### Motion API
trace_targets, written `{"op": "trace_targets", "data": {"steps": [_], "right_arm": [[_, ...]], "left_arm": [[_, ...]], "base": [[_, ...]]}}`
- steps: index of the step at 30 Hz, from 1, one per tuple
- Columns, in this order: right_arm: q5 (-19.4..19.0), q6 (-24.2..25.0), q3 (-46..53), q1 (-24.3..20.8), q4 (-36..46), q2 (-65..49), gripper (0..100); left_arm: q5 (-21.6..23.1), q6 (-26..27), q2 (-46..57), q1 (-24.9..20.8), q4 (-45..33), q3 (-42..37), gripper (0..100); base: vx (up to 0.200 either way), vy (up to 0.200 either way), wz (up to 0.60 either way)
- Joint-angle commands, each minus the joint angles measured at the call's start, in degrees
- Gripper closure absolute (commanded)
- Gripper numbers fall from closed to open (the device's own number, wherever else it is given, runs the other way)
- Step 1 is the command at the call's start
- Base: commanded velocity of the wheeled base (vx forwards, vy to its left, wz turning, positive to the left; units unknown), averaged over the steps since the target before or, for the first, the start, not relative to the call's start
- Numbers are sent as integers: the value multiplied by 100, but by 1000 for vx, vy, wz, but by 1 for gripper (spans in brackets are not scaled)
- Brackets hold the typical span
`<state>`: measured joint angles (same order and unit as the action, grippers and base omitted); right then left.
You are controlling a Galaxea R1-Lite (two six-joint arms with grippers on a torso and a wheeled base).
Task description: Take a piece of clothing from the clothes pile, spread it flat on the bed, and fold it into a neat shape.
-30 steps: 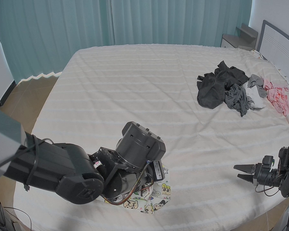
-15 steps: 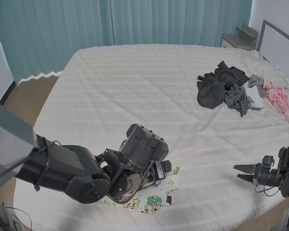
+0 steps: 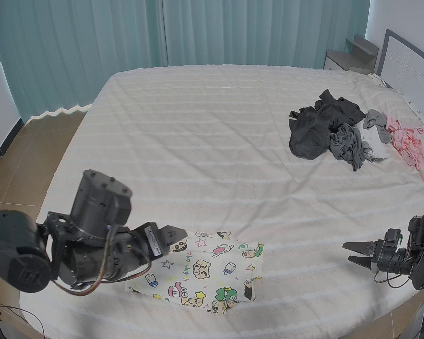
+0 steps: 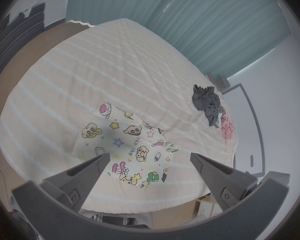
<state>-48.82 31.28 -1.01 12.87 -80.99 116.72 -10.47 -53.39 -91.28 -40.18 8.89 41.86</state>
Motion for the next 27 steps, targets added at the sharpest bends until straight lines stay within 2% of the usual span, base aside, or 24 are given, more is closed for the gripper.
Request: {"op": "trace_targets", "data": {"steps": [1, 5, 9, 21, 27], "right_arm": [[-4, 1, 101, 5, 13, 52, 0], [-4, 1, 101, 13, 13, 61, 0], [-4, 1, 101, 5, 13, 61, 0], [-4, -78, 101, -22, 22, 158, 0], [-4, -87, 101, -22, 22, 166, 0]], "left_arm": [[168, -338, 1042, 344, 518, -1154, 0], [159, -329, 1069, 344, 1405, -1752, 0], [195, -312, 1051, 344, 1827, -1945, 0], [230, -329, 1034, 415, 1853, -1963, 0], [230, -329, 1051, 476, 1862, -1989, 0]], "base": [[0, 0, 0], [-100, 0, 0], [-50, 0, 0], [0, 0, 0], [0, 200, 0]]}}
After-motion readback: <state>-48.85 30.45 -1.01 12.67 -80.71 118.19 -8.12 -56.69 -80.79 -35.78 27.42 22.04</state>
